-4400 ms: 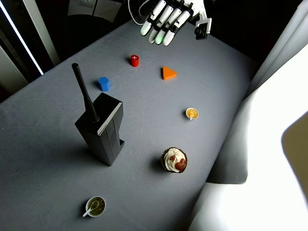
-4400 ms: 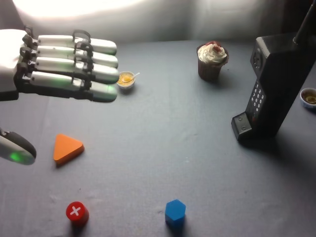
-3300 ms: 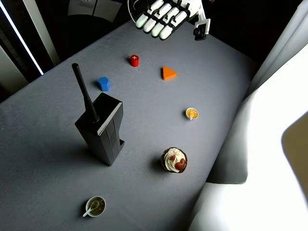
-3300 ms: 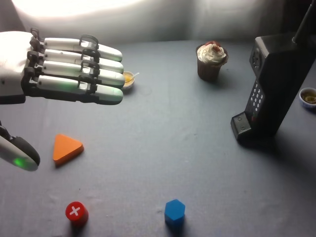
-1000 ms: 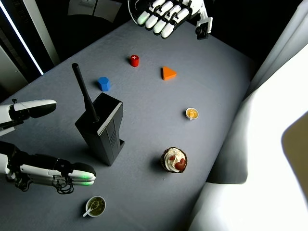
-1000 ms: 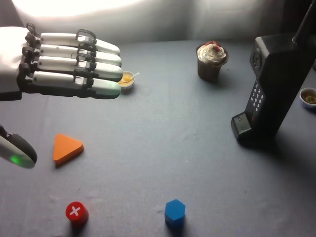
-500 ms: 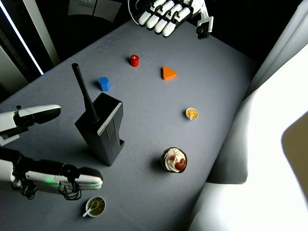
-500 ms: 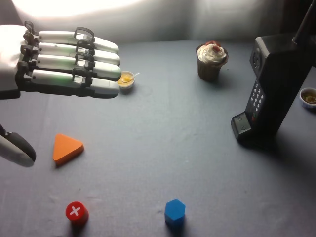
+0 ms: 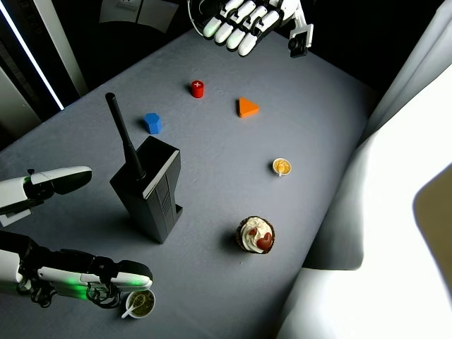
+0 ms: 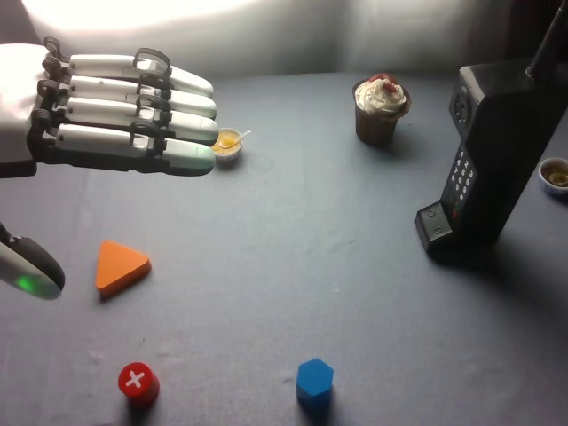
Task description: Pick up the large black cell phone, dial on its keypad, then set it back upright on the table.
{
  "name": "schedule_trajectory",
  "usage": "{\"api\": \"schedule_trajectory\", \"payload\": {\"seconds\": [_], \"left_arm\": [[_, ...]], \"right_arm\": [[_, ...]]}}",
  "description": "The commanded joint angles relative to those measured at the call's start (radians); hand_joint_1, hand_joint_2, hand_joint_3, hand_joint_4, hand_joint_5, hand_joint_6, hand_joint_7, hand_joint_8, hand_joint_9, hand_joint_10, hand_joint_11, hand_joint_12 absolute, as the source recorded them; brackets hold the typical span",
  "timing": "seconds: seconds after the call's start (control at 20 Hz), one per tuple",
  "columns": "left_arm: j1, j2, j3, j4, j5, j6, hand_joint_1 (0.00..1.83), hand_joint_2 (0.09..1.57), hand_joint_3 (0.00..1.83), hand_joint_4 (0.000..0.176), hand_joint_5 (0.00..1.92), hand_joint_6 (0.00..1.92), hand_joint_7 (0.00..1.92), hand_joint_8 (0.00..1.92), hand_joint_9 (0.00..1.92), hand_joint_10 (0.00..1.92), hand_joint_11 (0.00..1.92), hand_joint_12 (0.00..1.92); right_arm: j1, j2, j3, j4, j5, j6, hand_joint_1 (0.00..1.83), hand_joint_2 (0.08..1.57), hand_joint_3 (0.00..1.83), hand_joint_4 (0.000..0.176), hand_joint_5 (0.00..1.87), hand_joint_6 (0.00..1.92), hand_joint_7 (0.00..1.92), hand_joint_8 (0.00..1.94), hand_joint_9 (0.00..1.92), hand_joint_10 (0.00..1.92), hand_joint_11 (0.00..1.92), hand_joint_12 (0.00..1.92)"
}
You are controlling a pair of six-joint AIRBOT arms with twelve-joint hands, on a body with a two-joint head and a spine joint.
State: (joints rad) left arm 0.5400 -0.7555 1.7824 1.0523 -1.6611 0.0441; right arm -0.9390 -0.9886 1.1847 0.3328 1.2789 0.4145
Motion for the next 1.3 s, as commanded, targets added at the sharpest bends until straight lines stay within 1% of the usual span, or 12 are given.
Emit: {"api": "schedule_trajectory", "payload": {"seconds": [0.0, 0.15, 0.3, 0.45, 0.6, 0.65, 0.75, 0.85, 1.05, 1.1, 1.15, 1.25], "left_arm": [[-0.024, 0.004, 0.002, -0.099, -0.072, -0.002, 0.0, 1.13, 0.0, 0.0, 0.12, 0.0, 0.11, 0.0, 0.09, 0.0, 0.0, 0.28], [-0.024, 0.004, 0.002, -0.099, -0.072, -0.002, 0.0, 1.13, 0.0, 0.0, 0.1, 0.0, 0.1, 0.0, 0.08, 0.0, 0.0, 0.24], [-0.024, 0.004, 0.002, -0.099, -0.072, -0.002, 0.0, 1.13, 0.0, 0.0, 0.11, 0.0, 0.11, 0.0, 0.09, 0.0, 0.0, 0.25], [-0.025, 0.004, 0.002, -0.099, -0.072, -0.001, 0.0, 1.13, 0.0, 0.0, 0.11, 0.0, 0.11, 0.0, 0.09, 0.0, 0.0, 0.24], [-0.026, 0.003, 0.002, -0.099, -0.072, -0.001, 0.0, 1.13, 0.0, 0.0, 0.12, 0.0, 0.12, 0.0, 0.09, 0.0, 0.0, 0.23], [-0.026, 0.003, 0.002, -0.099, -0.072, -0.001, 0.0, 1.13, 0.0, 0.0, 0.1, 0.0, 0.1, 0.0, 0.08, 0.0, 0.0, 0.2], [-0.026, 0.003, 0.002, -0.099, -0.072, -0.001, 0.0, 1.13, 0.0, 0.0, 0.11, 0.0, 0.11, 0.0, 0.09, 0.0, 0.0, 0.22], [-0.026, 0.003, 0.002, -0.099, -0.072, -0.002, 0.0, 1.12, 0.0, 0.0, 0.11, 0.0, 0.12, 0.0, 0.11, 0.01, 0.0, 0.26], [-0.026, 0.003, 0.003, -0.099, -0.072, -0.002, 0.0, 1.13, 0.0, 0.0, 0.11, 0.0, 0.11, 0.0, 0.1, 0.0, 0.0, 0.27], [-0.026, 0.003, 0.003, -0.099, -0.072, -0.002, 0.0, 1.13, 0.0, 0.0, 0.1, 0.0, 0.12, 0.0, 0.1, 0.0, 0.0, 0.26], [-0.026, 0.003, 0.003, -0.099, -0.072, -0.002, 0.0, 1.13, 0.0, 0.0, 0.09, 0.0, 0.11, 0.0, 0.09, 0.0, 0.0, 0.23], [-0.027, 0.003, 0.003, -0.099, -0.072, -0.002, 0.0, 1.13, 0.0, 0.0, 0.08, 0.0, 0.1, 0.0, 0.08, 0.0, 0.0, 0.23]], "right_arm": [[0.006, 0.005, 0.006, 0.009, 0.127, 0.012, 1.01, 1.01, 0.01, 0.0, 0.0, 0.0, 0.0, 0.0, 0.01, 0.0, 0.0, 0.18], [0.013, -0.003, 0.009, 0.001, 0.127, 0.012, 1.0, 1.02, 0.0, 0.0, 0.0, 0.0, 0.0, 0.0, 0.01, 0.0, 0.0, 0.22], [0.024, -0.011, 0.009, -0.005, 0.127, 0.012, 1.03, 1.01, 0.0, 0.0, 0.0, 0.0, 0.01, 0.0, 0.04, 0.0, 0.0, 0.35], [0.035, -0.018, 0.011, -0.011, 0.128, 0.012, 1.03, 1.01, 0.0, 0.0, 0.0, 0.0, 0.01, 0.0, 0.04, 0.0, 0.0, 0.36], [0.043, -0.023, 0.02, -0.019, 0.127, 0.012, 1.03, 1.02, 0.0, 0.0, 0.02, 0.0, 0.01, 0.0, 0.03, 0.0, 0.0, 0.3], [0.047, -0.025, 0.023, -0.022, 0.127, 0.012, 1.05, 1.0, 0.0, 0.0, 0.04, 0.01, 0.03, 0.0, 0.05, 0.0, 0.0, 0.32], [0.055, -0.027, 0.026, -0.033, 0.12, 0.012, 1.04, 1.0, 0.0, 0.0, 0.01, 0.0, 0.02, 0.0, 0.04, 0.0, 0.0, 0.25], [0.065, -0.028, 0.027, -0.038, 0.111, 0.012, 1.04, 1.0, 0.0, 0.0, 0.0, 0.0, 0.02, 0.0, 0.04, 0.0, 0.0, 0.34], [0.105, -0.035, 0.033, -0.043, 0.09, 0.01, 1.01, 1.02, 0.01, 0.0, 0.0, 0.0, 0.0, 0.0, 0.02, 0.0, 0.0, 0.36], [0.116, -0.037, 0.036, -0.043, 0.084, 0.009, 0.95, 1.05, 0.01, 0.0, 0.0, 0.0, 0.0, 0.0, 0.02, 0.0, 0.0, 0.25], [0.125, -0.039, 0.038, -0.045, 0.079, 0.009, 0.95, 1.05, 0.01, 0.0, 0.0, 0.0, 0.01, 0.0, 0.02, 0.0, 0.0, 0.26], [0.138, -0.041, 0.038, -0.051, 0.072, 0.009, 0.91, 1.06, 0.0, 0.0, 0.0, 0.0, 0.01, 0.0, 0.02, 0.0, 0.0, 0.24]]}}
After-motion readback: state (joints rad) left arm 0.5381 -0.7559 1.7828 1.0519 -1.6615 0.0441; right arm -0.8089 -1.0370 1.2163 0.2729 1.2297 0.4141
